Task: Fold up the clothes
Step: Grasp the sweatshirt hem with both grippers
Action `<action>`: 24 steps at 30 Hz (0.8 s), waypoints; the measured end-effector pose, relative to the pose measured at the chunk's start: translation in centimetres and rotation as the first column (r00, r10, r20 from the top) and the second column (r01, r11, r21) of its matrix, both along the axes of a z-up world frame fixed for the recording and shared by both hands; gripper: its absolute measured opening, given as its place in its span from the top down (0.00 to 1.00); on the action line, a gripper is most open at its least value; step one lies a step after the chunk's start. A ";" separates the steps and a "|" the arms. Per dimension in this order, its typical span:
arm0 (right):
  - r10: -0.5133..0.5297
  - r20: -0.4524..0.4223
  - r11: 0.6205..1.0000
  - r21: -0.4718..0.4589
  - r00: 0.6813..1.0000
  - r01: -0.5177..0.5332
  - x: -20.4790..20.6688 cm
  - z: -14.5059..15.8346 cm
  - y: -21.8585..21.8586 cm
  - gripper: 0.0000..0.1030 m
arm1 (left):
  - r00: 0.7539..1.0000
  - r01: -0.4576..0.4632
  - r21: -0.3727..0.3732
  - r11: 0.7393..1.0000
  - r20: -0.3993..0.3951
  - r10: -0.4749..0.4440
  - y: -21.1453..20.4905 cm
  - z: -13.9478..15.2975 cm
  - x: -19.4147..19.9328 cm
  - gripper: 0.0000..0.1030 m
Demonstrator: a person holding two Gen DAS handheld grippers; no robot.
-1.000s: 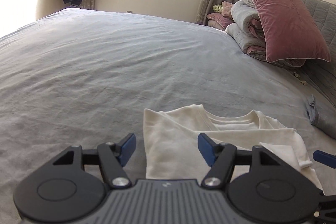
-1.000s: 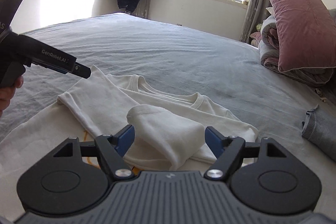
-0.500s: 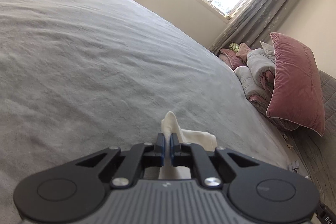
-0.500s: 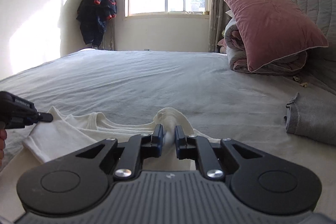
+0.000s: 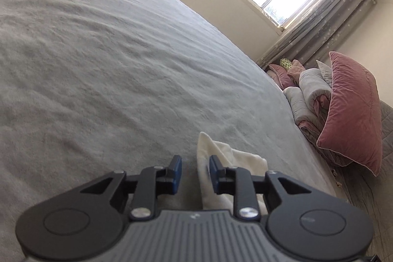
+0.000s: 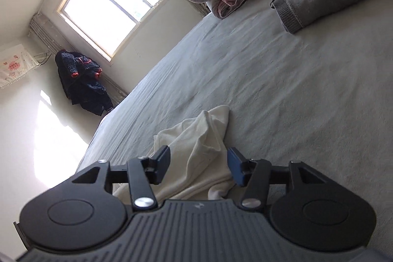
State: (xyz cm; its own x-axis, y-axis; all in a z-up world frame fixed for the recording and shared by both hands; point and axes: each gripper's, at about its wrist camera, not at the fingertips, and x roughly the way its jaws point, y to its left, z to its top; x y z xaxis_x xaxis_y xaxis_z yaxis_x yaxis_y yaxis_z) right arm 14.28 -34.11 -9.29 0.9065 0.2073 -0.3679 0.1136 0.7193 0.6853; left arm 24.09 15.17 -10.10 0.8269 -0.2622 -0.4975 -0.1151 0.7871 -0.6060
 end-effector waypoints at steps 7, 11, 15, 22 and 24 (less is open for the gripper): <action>0.069 -0.009 0.981 -0.181 0.998 -0.070 3.8 2.6 0.7 0.36 | 0.999 0.034 0.061 0.998 0.015 -0.035 -0.5 0.6 1.2 0.75; 0.101 -0.044 0.929 -0.352 0.994 -0.110 7.0 1.9 2.7 0.49 | 0.998 0.056 0.103 0.993 0.013 -0.058 -1.2 0.8 1.9 0.82; 0.133 -0.075 0.859 -0.489 0.988 -0.153 8.0 0.9 4.8 0.95 | 0.997 0.052 0.161 0.986 0.054 -0.061 -2.1 1.2 1.3 0.96; 0.082 0.160 0.766 -0.642 0.984 0.040 4.3 2.4 5.6 0.99 | 0.982 -0.044 0.161 0.986 0.187 0.013 -2.5 1.4 -0.7 0.96; 0.054 0.183 0.747 -0.659 0.982 0.082 4.4 2.4 5.2 0.99 | 0.983 -0.055 0.169 0.984 0.180 0.024 -2.8 1.1 -0.4 0.96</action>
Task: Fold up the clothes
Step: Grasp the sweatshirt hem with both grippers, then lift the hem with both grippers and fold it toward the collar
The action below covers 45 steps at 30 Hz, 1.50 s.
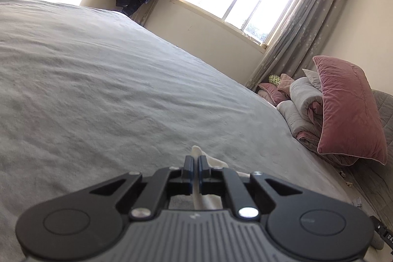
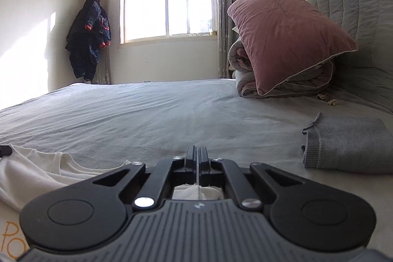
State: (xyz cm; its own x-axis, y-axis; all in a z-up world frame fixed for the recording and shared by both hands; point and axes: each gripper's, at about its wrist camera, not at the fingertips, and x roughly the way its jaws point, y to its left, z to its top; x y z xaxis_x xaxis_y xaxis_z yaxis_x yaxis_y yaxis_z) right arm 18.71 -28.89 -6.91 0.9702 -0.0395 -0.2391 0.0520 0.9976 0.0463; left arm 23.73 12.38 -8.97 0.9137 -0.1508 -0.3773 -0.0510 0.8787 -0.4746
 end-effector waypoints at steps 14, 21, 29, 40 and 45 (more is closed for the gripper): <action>0.163 -0.252 0.973 0.199 0.954 -0.114 2.4 0.2 -1.9 0.60 | 0.983 0.183 0.294 0.938 -0.053 -0.176 -2.9 3.2 -3.5 0.52; 0.234 -0.367 0.960 0.233 0.900 -0.155 -0.1 1.4 -1.8 0.60 | 0.922 0.344 0.598 0.724 -0.068 -0.382 -6.1 2.3 -7.7 0.49; 0.209 -0.424 0.959 0.266 0.881 -0.100 0.3 0.0 -1.4 0.65 | 0.908 0.353 0.777 0.521 -0.151 -0.391 -8.5 0.6 -7.0 0.80; 0.223 -0.418 0.957 0.265 0.881 -0.116 -1.7 2.0 -2.4 0.95 | 0.886 0.392 0.766 0.509 -0.164 -0.434 -5.9 2.6 -9.3 0.98; 0.234 -0.502 0.966 0.219 0.833 -0.140 -1.6 0.2 -1.9 0.79 | 0.844 0.511 0.684 0.520 -0.287 -0.453 -4.8 1.4 -8.3 0.85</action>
State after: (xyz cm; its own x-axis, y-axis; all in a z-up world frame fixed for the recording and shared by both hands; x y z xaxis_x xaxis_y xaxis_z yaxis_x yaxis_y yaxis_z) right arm 17.07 -30.80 -6.73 0.6852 0.2158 -0.6957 -0.0712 0.9704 0.2308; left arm 15.47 7.58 -7.55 0.7548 -0.2191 -0.6183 0.4825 0.8239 0.2971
